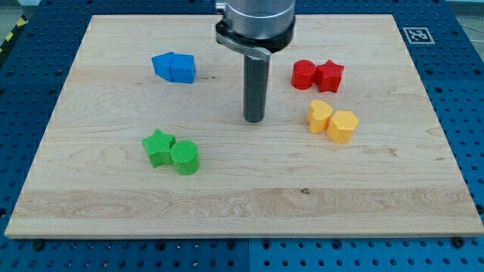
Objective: Move the blue cube diagonal top left to the blue triangle
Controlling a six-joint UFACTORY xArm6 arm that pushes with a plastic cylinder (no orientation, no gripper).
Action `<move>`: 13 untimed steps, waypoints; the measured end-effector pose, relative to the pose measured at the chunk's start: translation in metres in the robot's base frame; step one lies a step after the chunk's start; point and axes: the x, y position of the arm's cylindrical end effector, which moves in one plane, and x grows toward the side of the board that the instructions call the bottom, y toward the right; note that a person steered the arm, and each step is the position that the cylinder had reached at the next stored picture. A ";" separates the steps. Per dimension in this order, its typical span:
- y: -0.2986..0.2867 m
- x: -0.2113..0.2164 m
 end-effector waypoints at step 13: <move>-0.099 -0.088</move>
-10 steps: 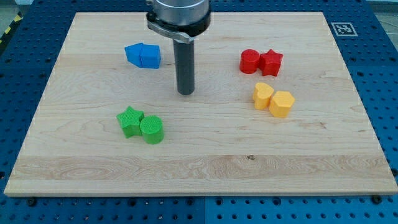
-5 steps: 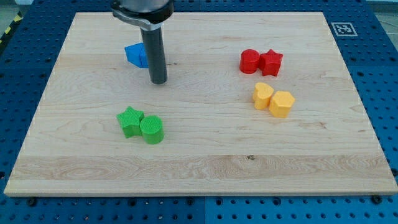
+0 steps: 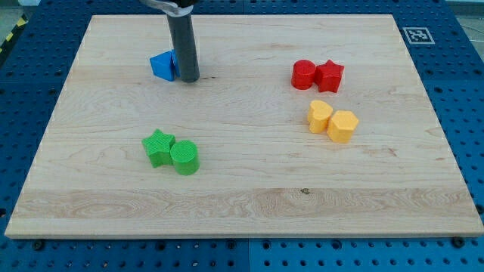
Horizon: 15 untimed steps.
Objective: Move the blue cube diagonal top left to the blue triangle
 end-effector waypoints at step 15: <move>-0.040 -0.076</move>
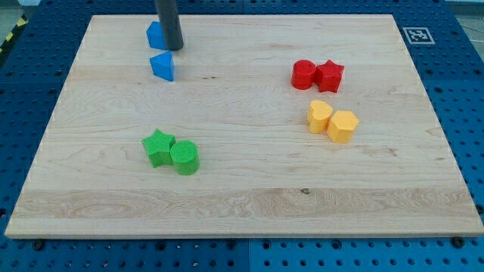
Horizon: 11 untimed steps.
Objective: Move the blue cube diagonal top left to the blue triangle
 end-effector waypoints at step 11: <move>-0.023 -0.054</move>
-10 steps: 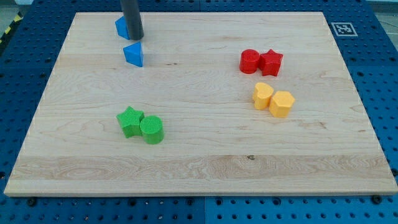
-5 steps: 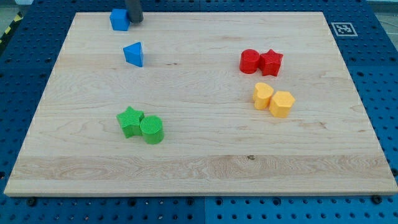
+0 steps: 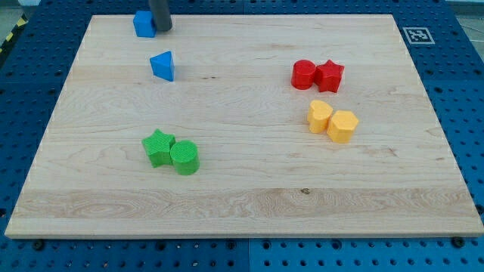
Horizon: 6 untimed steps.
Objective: Move the blue cube diagonal top left to the blue triangle
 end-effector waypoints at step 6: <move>0.006 0.010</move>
